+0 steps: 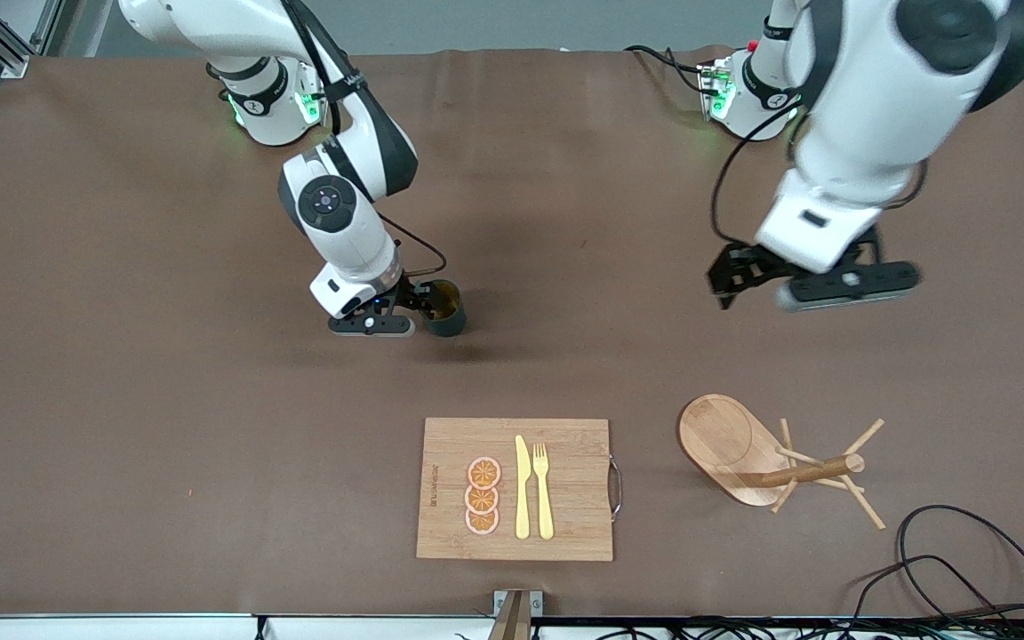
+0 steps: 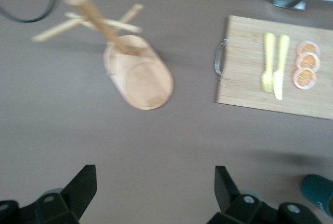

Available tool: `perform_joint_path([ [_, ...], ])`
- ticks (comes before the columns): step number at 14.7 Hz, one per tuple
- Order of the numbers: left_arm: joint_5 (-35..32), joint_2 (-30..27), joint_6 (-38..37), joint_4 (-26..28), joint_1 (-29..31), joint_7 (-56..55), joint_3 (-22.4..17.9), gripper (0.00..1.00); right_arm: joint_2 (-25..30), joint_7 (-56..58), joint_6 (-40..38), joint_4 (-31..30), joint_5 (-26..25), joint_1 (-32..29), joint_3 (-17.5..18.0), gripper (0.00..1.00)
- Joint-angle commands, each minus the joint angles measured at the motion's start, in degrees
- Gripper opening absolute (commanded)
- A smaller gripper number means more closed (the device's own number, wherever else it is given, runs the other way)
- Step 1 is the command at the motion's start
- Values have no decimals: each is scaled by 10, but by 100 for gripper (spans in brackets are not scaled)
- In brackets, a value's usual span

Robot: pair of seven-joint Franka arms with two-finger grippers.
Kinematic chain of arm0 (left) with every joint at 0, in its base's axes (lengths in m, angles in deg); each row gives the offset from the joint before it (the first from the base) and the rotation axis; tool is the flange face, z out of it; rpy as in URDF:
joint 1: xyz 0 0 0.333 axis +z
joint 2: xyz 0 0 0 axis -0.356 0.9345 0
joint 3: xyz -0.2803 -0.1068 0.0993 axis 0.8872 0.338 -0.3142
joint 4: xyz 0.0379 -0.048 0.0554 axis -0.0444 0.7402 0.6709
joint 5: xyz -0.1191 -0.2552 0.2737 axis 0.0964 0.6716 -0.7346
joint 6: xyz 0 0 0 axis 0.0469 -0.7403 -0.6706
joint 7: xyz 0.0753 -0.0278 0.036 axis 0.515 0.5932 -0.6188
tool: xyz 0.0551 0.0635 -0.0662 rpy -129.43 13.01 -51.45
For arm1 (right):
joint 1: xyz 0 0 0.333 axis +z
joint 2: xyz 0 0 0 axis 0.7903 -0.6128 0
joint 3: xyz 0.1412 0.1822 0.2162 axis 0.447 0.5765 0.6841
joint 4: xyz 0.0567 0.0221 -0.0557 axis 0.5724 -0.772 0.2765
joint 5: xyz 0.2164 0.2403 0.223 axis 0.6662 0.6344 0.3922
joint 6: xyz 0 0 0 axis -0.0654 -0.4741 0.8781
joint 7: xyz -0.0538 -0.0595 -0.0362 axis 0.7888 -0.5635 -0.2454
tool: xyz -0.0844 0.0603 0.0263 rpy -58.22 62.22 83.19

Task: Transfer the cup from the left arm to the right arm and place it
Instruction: 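Grasp the mug with the right gripper while the left gripper withdraws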

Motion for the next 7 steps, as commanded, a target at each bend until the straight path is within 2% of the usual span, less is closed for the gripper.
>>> perform_joint_path([
  [1,-10,2,-68,-27,-1,11,-51,100,0,-7,4,-6,4,16,-5,100],
  [4,-8,3,-109,-33,-1,53,-90,100,-15,-7,45,-23,4,22,-6,100],
  [7,-5,2,-130,-34,-1,58,-104,100,-36,-7,69,-26,4,23,-6,95],
])
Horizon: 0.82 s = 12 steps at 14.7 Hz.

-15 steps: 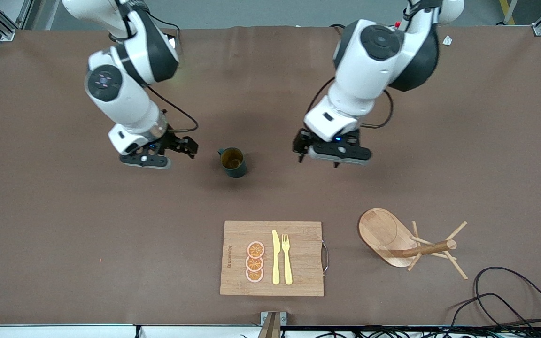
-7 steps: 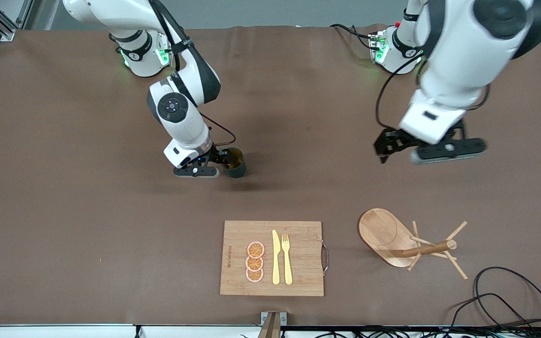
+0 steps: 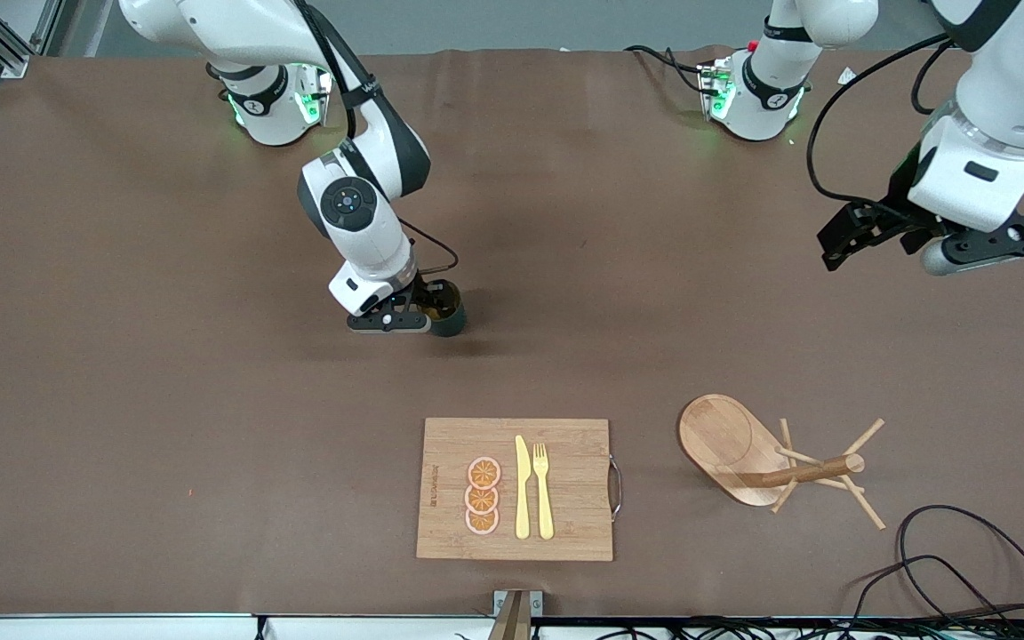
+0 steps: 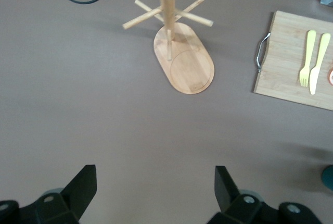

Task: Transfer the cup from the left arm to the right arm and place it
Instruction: 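Grasp the mug with the right gripper while the left gripper withdraws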

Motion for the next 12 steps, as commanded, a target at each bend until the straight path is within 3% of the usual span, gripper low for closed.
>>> perform_joint_path([
  [1,-6,0,-31,-14,-2,9,-12,100,-17,-7,25,-10,4,9,-6,91],
  [4,-6,-13,-42,-29,-2,15,-24,100,-19,-6,22,-10,4,10,-6,69],
  [8,-9,-34,-43,-30,13,12,-15,100,-18,1,19,-5,4,1,-8,23],
  [10,-10,-40,-44,-42,47,12,19,100,-17,2,17,-3,3,-4,-11,2],
  [12,-9,-42,-69,-62,91,12,58,100,-10,3,10,5,-3,-21,-23,0],
])
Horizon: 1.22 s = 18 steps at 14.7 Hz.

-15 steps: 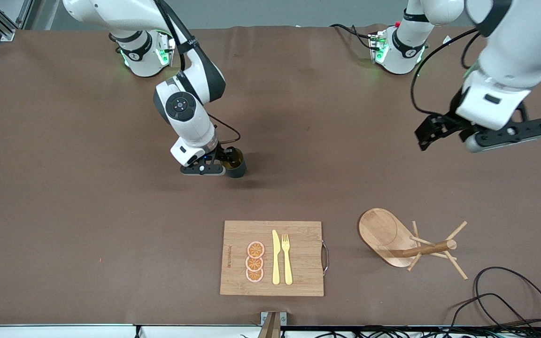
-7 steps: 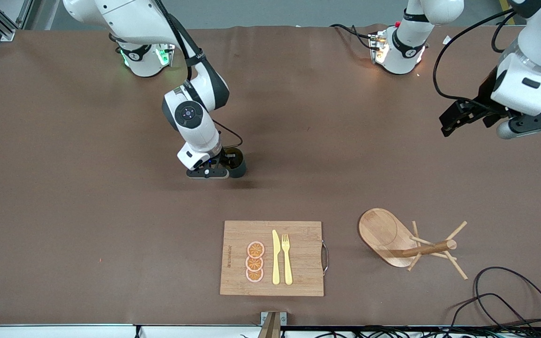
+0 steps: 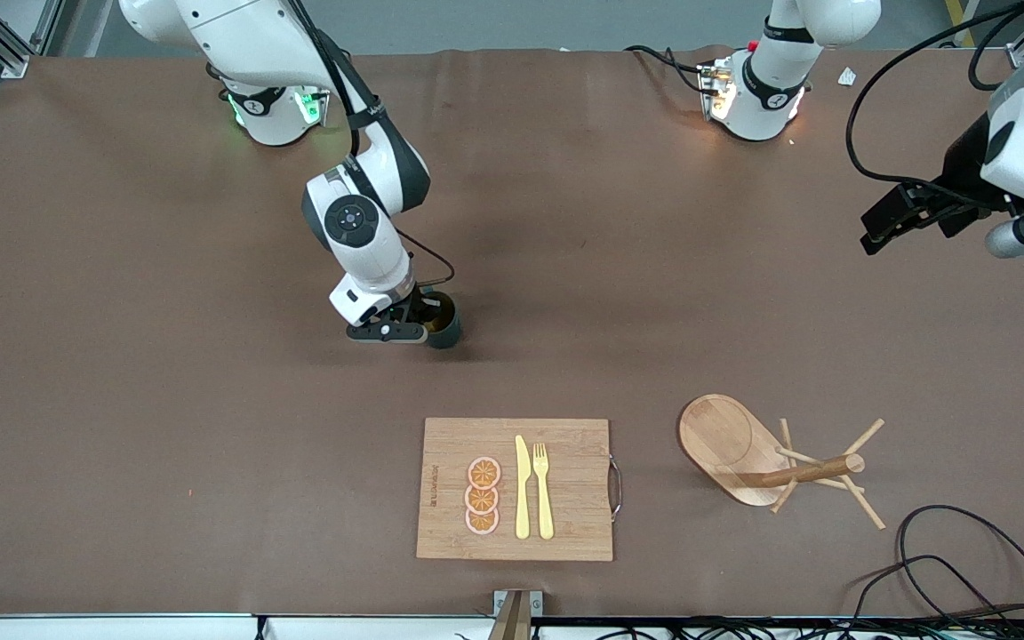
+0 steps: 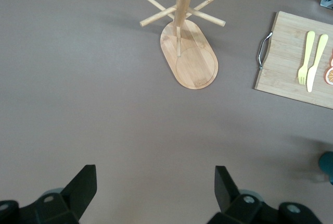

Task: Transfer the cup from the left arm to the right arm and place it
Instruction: 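Carry the mug away from the board with the right gripper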

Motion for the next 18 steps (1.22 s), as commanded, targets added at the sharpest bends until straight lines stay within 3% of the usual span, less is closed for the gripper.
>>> perform_joint_path([
  [1,-9,-13,-38,-41,81,3,75,100,18,10,-23,9,-6,-25,-24,0],
  [5,-9,-42,-52,-62,177,2,175,100,30,234,-85,61,-32,-63,-119,0],
  [8,-10,-61,-52,-70,268,1,278,100,25,449,-79,80,-22,-163,-119,0],
  [11,-42,-86,-52,-75,365,1,406,100,11,584,-73,79,25,-209,-115,0],
  [16,-119,-126,-50,-77,505,3,607,100,-35,697,-59,79,65,-250,-115,1],
  [18,-174,-142,-49,-76,604,5,739,100,-57,707,-48,79,70,-265,-113,1],
])
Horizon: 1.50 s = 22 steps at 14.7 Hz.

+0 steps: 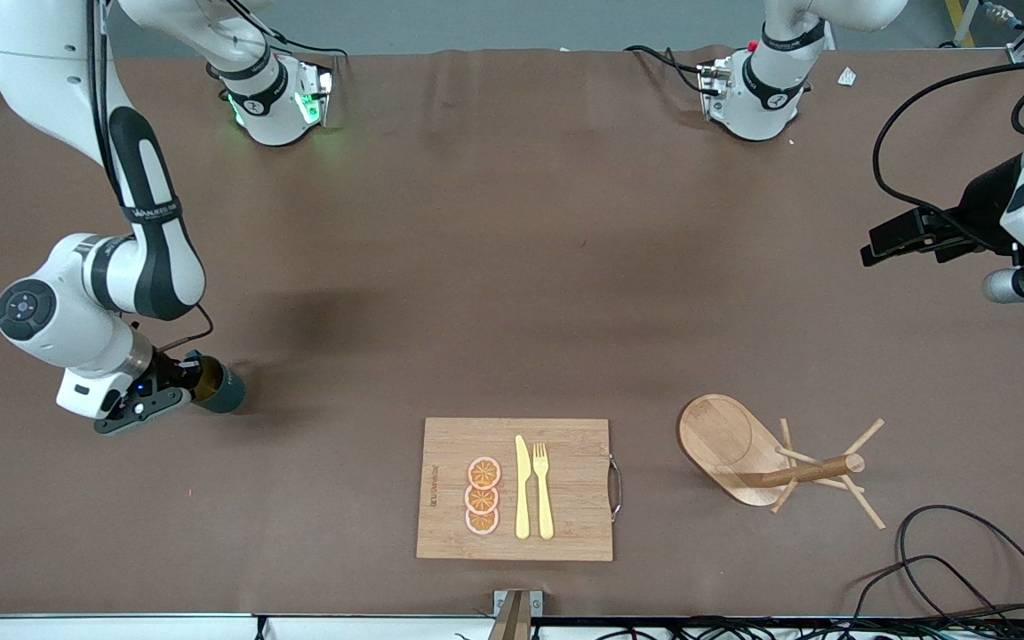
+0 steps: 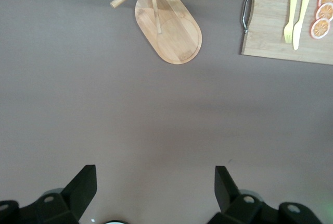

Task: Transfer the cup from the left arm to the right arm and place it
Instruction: 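Carry the mug away from the board with the right gripper, then set the mug down, open the right gripper and raise it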

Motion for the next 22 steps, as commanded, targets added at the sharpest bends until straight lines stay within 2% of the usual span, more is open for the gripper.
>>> perform_joint_path([
  [1,-69,-32,-8,0,124,5,164,100,-23,28,11,3,26,-22,13,3],
  [2,-90,-36,-8,0,144,7,190,100,-25,28,12,3,40,-21,13,7],
  [3,-96,-39,-7,1,148,8,193,100,-28,28,12,3,61,-21,12,13],
  [5,-97,-53,-7,10,159,8,198,100,-29,27,11,10,89,-22,11,43],
  [8,-102,-59,-5,16,213,8,255,100,-24,24,-5,52,88,-27,9,100],
  [10,-119,-62,-5,20,222,8,269,100,-21,24,-70,104,81,-32,5,100],
  [13,-121,-81,-4,40,233,7,280,100,3,23,-176,181,80,-34,-26,100],
  [15,-125,-88,4,50,237,-5,291,100,20,21,-190,197,75,-33,-35,100],
  [17,-144,-97,14,63,242,-6,311,100,50,10,-202,198,47,-32,-35,100],
  [20,-144,-142,71,137,270,-12,334,100,99,-85,-253,198,26,-32,-27,100],
  [22,-141,-144,71,141,269,-40,337,100,138,-162,-295,197,9,-34,-5,100],
])
